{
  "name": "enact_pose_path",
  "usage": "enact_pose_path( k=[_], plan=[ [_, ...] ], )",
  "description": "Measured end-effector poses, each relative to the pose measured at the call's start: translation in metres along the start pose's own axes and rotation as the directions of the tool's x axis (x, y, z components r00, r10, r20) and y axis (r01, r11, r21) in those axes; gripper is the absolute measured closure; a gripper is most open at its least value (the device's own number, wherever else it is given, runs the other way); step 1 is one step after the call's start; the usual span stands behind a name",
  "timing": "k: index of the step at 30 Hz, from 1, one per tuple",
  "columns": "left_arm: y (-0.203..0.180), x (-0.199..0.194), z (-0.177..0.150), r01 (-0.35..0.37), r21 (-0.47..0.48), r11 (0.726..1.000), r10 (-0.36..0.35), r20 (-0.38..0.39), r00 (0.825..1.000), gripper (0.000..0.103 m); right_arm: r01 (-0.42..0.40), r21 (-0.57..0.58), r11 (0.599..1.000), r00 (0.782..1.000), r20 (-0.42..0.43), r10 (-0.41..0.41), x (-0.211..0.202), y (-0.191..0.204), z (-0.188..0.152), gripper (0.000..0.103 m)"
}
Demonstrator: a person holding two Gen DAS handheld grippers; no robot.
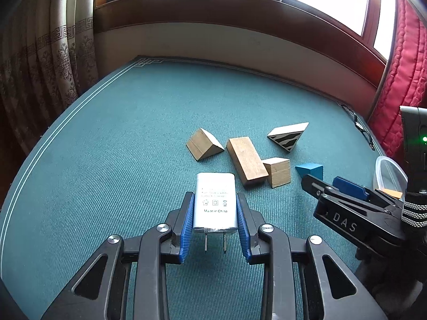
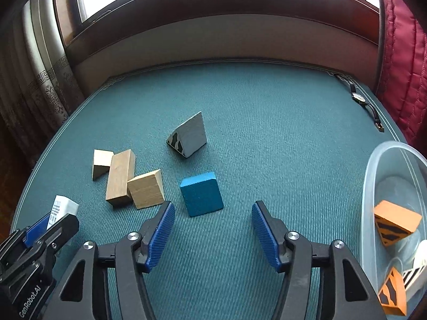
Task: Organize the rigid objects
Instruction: 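Grasp the blue block with the right gripper while the left gripper holds the charger, then carry the blue block into the basin and open the right gripper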
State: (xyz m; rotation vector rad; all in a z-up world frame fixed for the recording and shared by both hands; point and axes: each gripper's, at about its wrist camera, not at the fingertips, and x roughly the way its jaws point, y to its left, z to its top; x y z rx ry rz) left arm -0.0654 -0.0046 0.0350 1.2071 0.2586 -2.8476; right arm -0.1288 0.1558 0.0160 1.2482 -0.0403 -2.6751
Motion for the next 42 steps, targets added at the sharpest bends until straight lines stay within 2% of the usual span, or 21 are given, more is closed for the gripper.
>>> enact_pose_path(
  k=[5,10,24,42],
  plan=[
    [-0.001,0.001,0.0,0.004,0.003,1.0,-0.004,-0.003,1.0,0.072,0.032,-0.023,0.999,0.999,0.012,-0.032,0.006,0.007,0.003,0.051],
    [-0.001,0.001,0.0,0.004,0.001,1.0,-0.004,-0.004,1.0,0.072,0.054,-0.036,0.998,0.998,0.023,-0.053,0.004,0.01,0.002,0.069],
    [-0.007,-0.004,-0.002,0.017,0.017,1.0,-0.018,0.011,1.0,0.072,0.038,-0.022,0.999,0.999,0.027,-0.037,-0.021,0.008,-0.023,0.069],
    [-0.02,-0.009,-0.006,0.037,0.054,0.998,-0.038,0.017,0.999,0.072,0.019,0.116,0.993,0.997,0.077,-0.028,-0.066,-0.017,-0.052,0.069]
  ],
)
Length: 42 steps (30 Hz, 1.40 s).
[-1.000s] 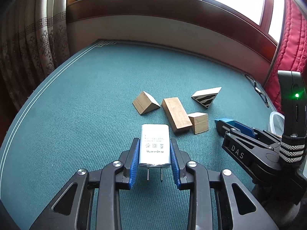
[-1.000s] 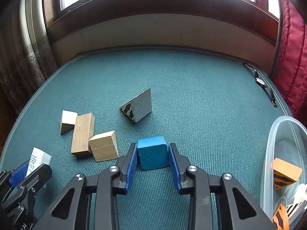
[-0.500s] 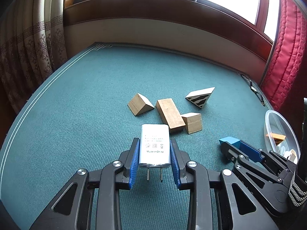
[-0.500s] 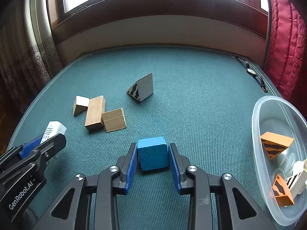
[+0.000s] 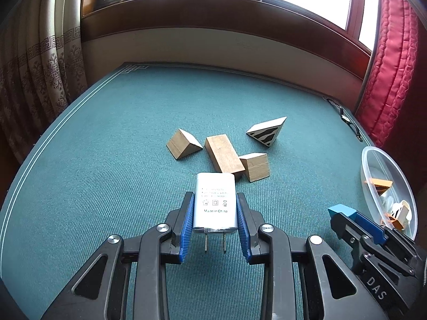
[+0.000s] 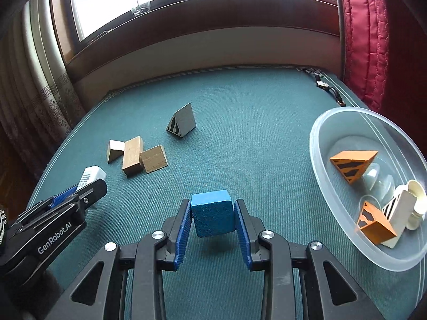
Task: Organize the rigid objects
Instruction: 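Carry the blue block into the basin and open the right gripper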
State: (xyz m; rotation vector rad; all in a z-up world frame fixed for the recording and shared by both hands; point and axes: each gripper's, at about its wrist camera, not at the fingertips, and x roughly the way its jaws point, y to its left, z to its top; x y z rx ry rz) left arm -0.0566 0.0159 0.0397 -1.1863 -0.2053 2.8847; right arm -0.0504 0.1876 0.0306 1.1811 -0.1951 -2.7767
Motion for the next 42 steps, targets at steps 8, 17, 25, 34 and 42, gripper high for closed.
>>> enact_pose_path(
  k=[8,17,25,34,42],
  plan=[
    [-0.006,-0.002,-0.002,0.009,0.019,1.0,-0.009,0.002,1.0,0.072,0.013,0.052,0.999,0.999,0.038,-0.015,-0.027,-0.018,-0.009,0.069],
    [-0.012,-0.004,-0.004,0.02,0.036,0.999,-0.021,0.005,1.0,0.072,0.065,0.131,0.989,0.993,0.094,-0.078,-0.055,-0.051,-0.009,0.069],
    [-0.016,-0.004,-0.006,0.026,0.05,0.998,-0.026,0.004,1.0,0.072,0.138,0.222,0.965,0.98,0.108,-0.165,-0.067,-0.091,-0.011,0.069],
    [-0.019,-0.004,-0.008,0.028,0.063,0.998,-0.029,0.003,1.0,0.072,0.205,0.292,0.934,0.962,0.114,-0.247,-0.068,-0.123,-0.01,0.069],
    [-0.021,-0.004,-0.009,0.029,0.069,0.997,-0.029,0.003,1.0,0.072,0.243,0.353,0.903,0.949,0.109,-0.297,-0.069,-0.143,-0.015,0.057]
  ],
)
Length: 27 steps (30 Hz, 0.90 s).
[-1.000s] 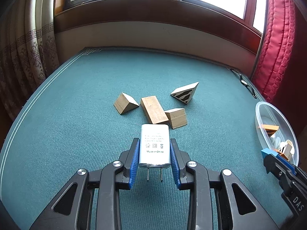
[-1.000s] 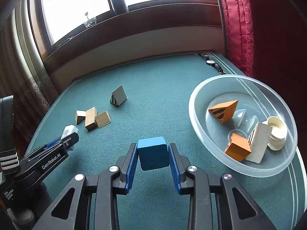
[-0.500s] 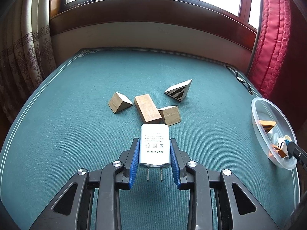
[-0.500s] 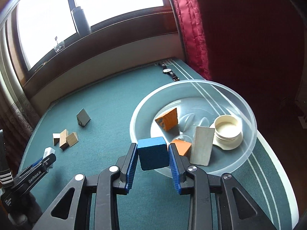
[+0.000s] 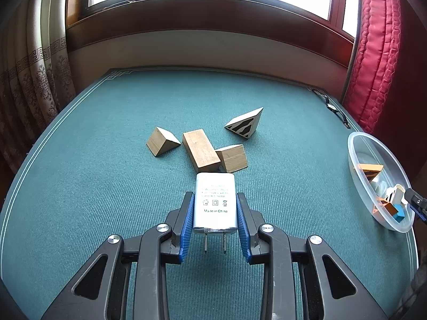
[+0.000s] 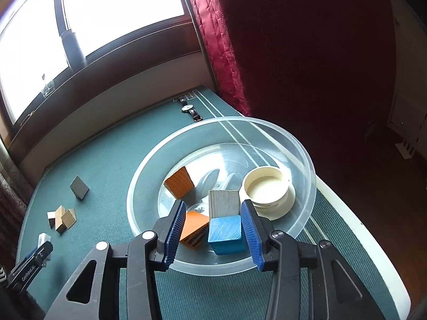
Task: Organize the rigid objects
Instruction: 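Carry the blue block into the basin and open the right gripper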
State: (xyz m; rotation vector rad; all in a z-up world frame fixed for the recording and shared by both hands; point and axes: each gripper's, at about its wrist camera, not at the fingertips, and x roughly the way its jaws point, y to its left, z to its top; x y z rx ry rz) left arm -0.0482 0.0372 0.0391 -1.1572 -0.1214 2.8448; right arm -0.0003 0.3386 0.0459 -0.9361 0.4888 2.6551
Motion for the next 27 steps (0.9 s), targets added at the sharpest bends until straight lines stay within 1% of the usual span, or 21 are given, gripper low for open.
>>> enact_pose_path(
  k=[9,14,18,22,25,26,27],
  plan=[
    [-0.007,0.0,-0.003,0.003,0.027,1.0,-0.003,0.001,1.0,0.072,0.039,0.004,0.999,0.999,0.017,-0.039,-0.007,-0.013,-0.008,0.057],
    [-0.014,-0.001,-0.003,0.02,0.038,0.999,-0.02,-0.013,1.0,0.072,0.06,0.01,0.998,0.998,0.029,-0.061,-0.013,-0.023,-0.011,0.057],
    [-0.022,-0.003,-0.002,0.031,0.05,0.998,-0.03,-0.019,0.999,0.072,0.082,-0.01,0.997,0.996,0.039,-0.081,-0.014,-0.026,-0.015,0.057],
    [-0.032,-0.004,-0.001,0.059,0.054,0.997,-0.057,-0.036,0.998,0.072,0.089,-0.015,0.996,0.995,0.041,-0.088,-0.014,-0.03,-0.017,0.057],
    [-0.044,-0.005,-0.001,0.073,0.071,0.995,-0.07,-0.042,0.997,0.072,0.096,-0.059,0.994,0.995,0.045,-0.093,-0.015,-0.027,-0.019,0.057],
    [-0.048,-0.005,-0.001,0.078,0.078,0.994,-0.075,-0.043,0.996,0.072,0.098,-0.073,0.993,0.994,0.05,-0.094,-0.016,-0.026,-0.02,0.056],
    [-0.052,-0.006,0.0,0.085,0.084,0.993,-0.081,-0.044,0.996,0.072,0.1,-0.084,0.991,0.994,0.056,-0.095,-0.017,-0.025,-0.021,0.052]
  ],
)
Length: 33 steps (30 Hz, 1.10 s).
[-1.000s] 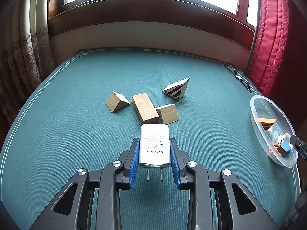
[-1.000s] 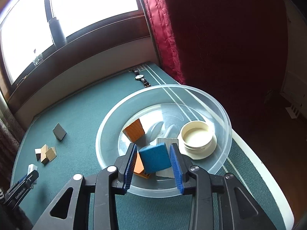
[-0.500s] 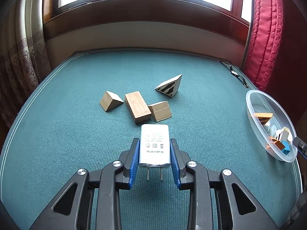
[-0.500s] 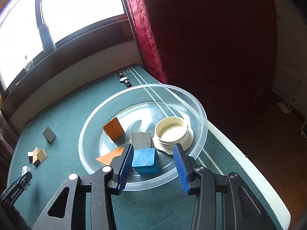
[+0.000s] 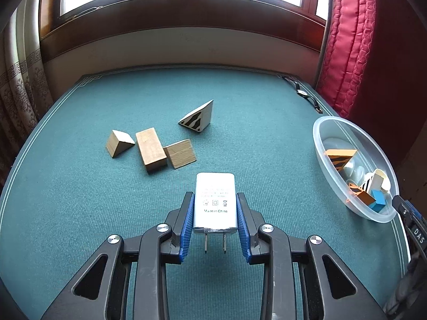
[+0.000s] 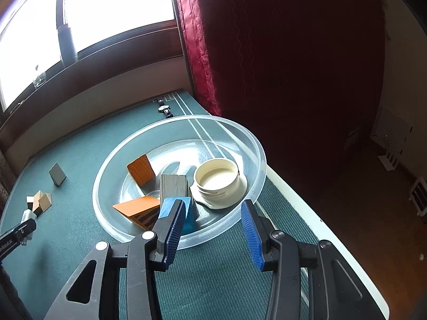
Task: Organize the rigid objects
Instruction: 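Carry the blue block into the basin and open the right gripper, then carry the white charger into the basin and open the left gripper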
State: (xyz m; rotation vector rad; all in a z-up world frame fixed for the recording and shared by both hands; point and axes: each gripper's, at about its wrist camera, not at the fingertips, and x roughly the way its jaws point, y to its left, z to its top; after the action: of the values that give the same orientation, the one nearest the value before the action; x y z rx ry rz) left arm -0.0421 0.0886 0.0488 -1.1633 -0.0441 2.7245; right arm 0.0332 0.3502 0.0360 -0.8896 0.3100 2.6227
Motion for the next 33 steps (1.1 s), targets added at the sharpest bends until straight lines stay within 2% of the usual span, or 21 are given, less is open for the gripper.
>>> enact_pose_path(
  k=[1,3,8,10,20,27,30,31,33],
  plan=[
    [-0.005,-0.001,0.001,0.008,0.006,1.0,-0.008,0.001,1.0,0.072,0.003,-0.006,1.0,1.0,0.01,-0.003,-0.002,0.0,-0.001,0.045],
    [-0.015,-0.002,0.004,0.026,0.021,0.999,-0.026,0.005,1.0,0.072,0.009,-0.022,1.0,1.0,0.031,-0.008,-0.005,0.001,-0.004,0.039],
    [-0.047,-0.005,0.014,0.083,0.07,0.994,-0.084,0.016,0.996,0.072,0.005,-0.026,1.0,0.998,0.06,-0.004,-0.01,0.002,-0.012,0.037],
    [-0.06,-0.006,0.017,0.107,0.089,0.99,-0.109,0.018,0.994,0.072,-0.008,-0.018,1.0,0.998,0.058,0.009,-0.01,0.0,-0.013,0.033],
    [-0.111,0.006,0.029,0.189,0.136,0.972,-0.19,-0.009,0.982,0.072,-0.026,0.088,0.996,0.999,0.042,0.022,-0.008,-0.023,-0.012,0.032],
    [-0.142,0.018,0.038,0.222,0.163,0.961,-0.222,-0.022,0.975,0.072,-0.042,0.096,0.995,0.998,0.039,0.039,-0.007,-0.024,-0.013,0.032],
    [-0.152,0.022,0.041,0.238,0.157,0.958,-0.238,-0.022,0.971,0.07,-0.043,0.098,0.994,0.998,0.04,0.04,-0.007,-0.024,-0.013,0.032],
    [-0.154,0.022,0.041,0.243,0.158,0.957,-0.243,-0.022,0.97,0.067,-0.044,0.099,0.994,0.998,0.039,0.04,-0.007,-0.024,-0.013,0.032],
    [-0.154,0.023,0.038,0.244,0.161,0.956,-0.245,-0.018,0.969,0.055,-0.044,0.102,0.994,0.998,0.039,0.04,-0.007,-0.024,-0.013,0.032]
  ],
)
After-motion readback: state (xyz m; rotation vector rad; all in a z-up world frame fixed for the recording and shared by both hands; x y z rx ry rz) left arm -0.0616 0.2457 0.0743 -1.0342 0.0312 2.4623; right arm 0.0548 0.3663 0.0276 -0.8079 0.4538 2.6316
